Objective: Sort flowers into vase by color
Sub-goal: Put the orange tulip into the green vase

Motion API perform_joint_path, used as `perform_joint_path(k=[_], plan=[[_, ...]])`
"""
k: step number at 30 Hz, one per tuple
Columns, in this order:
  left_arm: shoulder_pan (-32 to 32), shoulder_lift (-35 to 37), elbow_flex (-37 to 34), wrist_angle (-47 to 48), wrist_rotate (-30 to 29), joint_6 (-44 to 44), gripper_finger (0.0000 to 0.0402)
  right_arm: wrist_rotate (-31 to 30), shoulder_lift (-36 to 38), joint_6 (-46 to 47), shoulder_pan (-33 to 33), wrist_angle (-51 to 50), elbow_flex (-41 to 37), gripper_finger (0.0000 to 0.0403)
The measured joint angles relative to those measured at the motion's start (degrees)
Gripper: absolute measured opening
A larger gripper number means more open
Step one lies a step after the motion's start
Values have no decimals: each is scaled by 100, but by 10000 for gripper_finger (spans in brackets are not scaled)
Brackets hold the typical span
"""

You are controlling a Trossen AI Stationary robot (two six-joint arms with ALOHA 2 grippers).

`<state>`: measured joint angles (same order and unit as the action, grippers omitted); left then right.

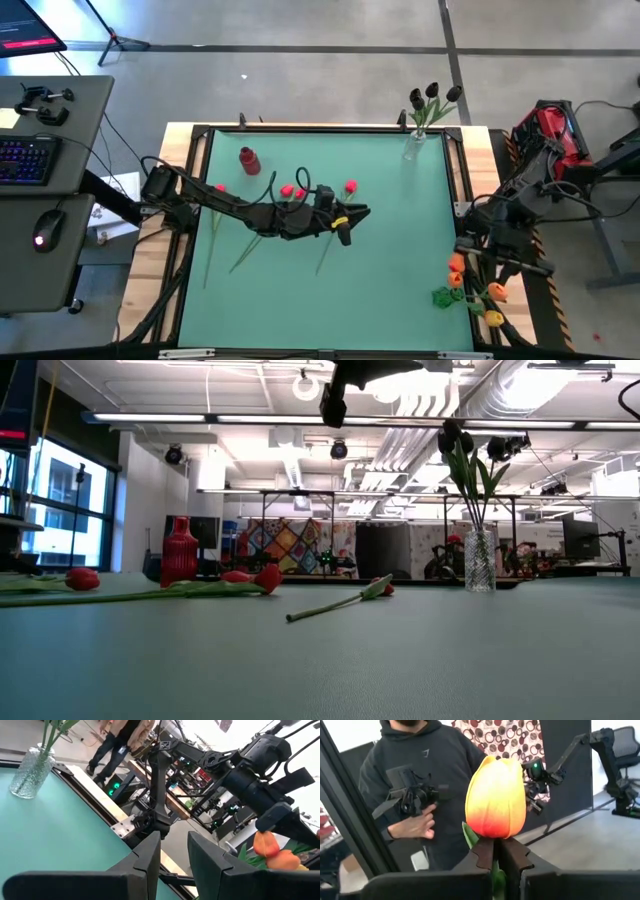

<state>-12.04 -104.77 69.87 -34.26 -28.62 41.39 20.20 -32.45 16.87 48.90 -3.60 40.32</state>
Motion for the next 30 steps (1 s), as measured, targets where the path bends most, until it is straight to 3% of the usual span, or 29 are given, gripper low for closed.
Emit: perform_joint_path(k=[3, 11, 15, 20, 27, 30], plan=[[2, 0, 0, 2, 69, 0, 84, -5, 0, 227, 0, 1, 2, 26], [5, 0, 0, -19, 221, 42, 84, -12, 30, 563, 0, -47, 7, 146], [5, 0, 0, -37, 258, 43, 84, -3, 139, 564, 2, -40, 9, 186], [5, 0, 0, -37, 258, 44, 84, -32, 470, 385, 0, 53, 13, 196], [5, 0, 0, -37, 258, 48, 84, -375, 551, 667, 0, -1773, 13, 184], [-6, 0, 0, -37, 258, 48, 84, -314, 509, 879, 2, -1887, 11, 184]])
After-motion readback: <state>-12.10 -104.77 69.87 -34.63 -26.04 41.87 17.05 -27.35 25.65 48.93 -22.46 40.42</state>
